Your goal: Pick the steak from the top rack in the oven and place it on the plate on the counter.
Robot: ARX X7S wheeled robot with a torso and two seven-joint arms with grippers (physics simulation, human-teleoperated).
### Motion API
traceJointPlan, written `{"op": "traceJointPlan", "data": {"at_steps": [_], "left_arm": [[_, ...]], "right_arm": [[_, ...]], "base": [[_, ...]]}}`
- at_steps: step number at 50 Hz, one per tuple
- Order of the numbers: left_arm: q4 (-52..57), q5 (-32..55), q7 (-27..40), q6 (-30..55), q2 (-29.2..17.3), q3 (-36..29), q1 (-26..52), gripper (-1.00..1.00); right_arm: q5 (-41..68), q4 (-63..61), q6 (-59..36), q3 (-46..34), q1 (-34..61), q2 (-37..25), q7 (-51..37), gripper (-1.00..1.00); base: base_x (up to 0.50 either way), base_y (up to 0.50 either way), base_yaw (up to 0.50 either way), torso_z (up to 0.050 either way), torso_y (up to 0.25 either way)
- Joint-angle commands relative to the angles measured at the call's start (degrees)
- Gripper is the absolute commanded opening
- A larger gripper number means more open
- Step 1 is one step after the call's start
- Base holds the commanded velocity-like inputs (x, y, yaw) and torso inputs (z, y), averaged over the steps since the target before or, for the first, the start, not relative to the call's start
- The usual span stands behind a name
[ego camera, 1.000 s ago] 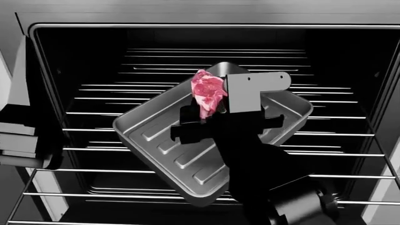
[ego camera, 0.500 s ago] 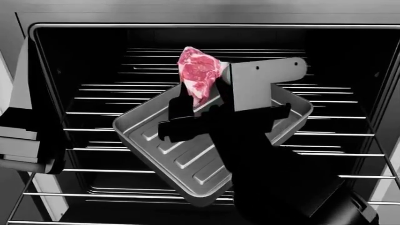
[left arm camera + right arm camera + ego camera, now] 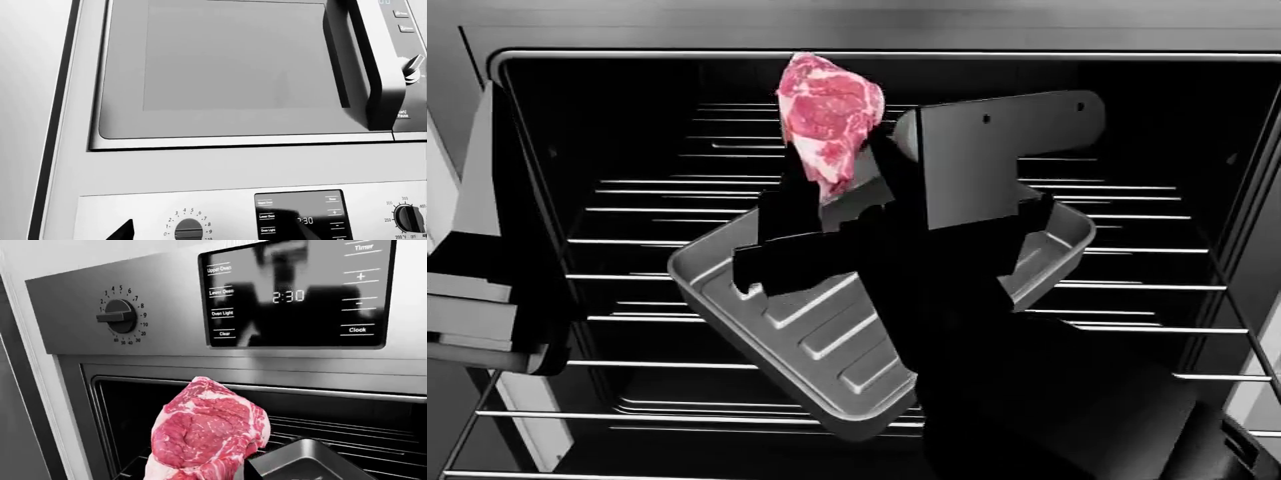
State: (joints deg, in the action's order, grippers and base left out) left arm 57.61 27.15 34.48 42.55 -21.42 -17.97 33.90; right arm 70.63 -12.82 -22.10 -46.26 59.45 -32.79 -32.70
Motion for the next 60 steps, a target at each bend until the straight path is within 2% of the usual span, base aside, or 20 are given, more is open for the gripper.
{"op": "traceJointPlan", "data": {"at_steps": [1,25,42,60], "left_arm": [[-0.29,1.04,1.64,-1.32,-1.39,-1.08,0.20,1.00],[0.00,1.90,3.21,-1.60,-2.25,-2.50,0.85,1.00],[-0.01,2.70,4.15,-2.19,-3.15,-3.12,1.35,1.00],[-0.17,2.92,5.25,-3.03,-3.94,-3.90,1.64,1.00]], "right_arm": [[0.87,-5.21,-1.20,2.31,2.66,-0.82,-2.72,-1.00],[3.23,-11.10,-2.20,3.67,4.24,-2.24,-6.06,-1.00],[4.16,-10.75,-2.21,4.09,4.68,-1.85,-6.50,-1.00],[4.35,-10.26,-2.25,4.00,4.76,-1.60,-6.12,-1.00]], "base": [[0.00,0.00,0.00,0.000,0.000],[0.00,0.00,0.00,0.000,0.000],[0.00,0.00,0.00,0.000,0.001],[-0.32,-0.49,0.00,0.000,0.000]]}}
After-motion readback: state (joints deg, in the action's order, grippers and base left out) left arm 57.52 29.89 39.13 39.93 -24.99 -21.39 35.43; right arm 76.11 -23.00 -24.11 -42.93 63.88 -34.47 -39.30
